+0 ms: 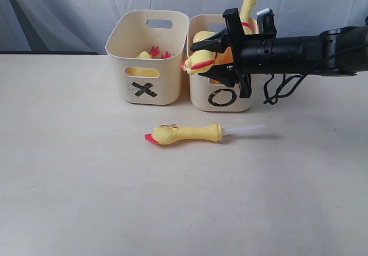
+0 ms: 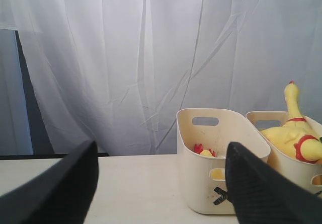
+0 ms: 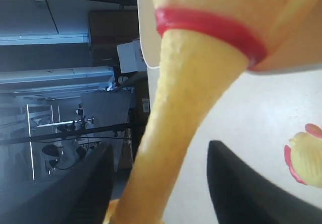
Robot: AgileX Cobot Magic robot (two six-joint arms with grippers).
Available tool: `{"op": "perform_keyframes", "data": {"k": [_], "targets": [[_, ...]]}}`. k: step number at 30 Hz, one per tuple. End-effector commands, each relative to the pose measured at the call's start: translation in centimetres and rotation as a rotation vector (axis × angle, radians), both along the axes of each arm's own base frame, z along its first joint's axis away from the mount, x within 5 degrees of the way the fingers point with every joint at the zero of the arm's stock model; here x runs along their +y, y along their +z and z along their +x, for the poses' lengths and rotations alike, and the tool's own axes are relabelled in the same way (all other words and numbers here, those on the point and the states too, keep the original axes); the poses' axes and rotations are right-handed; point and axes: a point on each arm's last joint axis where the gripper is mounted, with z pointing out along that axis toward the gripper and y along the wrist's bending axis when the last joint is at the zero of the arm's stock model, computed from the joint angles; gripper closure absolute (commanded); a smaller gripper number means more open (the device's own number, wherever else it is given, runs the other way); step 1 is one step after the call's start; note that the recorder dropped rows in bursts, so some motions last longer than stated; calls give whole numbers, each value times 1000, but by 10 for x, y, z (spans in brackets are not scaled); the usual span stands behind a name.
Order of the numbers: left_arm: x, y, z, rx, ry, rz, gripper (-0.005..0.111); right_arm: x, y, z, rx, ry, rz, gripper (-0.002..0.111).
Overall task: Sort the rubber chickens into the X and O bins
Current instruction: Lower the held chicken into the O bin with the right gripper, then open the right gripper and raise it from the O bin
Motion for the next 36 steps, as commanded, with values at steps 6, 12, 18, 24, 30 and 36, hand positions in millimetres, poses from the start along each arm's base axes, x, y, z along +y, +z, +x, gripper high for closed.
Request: {"op": "perform_keyframes", "data": {"k": [6,12,18,24,30,36], "targets": [[1,-1,-1,2,8,0,40,2,5,-2,-25,36,20,54],[1,-1,-1,3,10,0,40,2,11,-4,-37,46,31,54],[1,-1,0,3,12,0,40,3,13,-6,-40,66,49,54],[1,-1,0,3,12,0,40,3,13,-6,-11,61,62,54],[1,-1,0,3,12,0,40,4,14,-8,-15,80,76,54],[1,-1,0,0,13,18,40,4,14,-7,-16,73,70,54]]}}
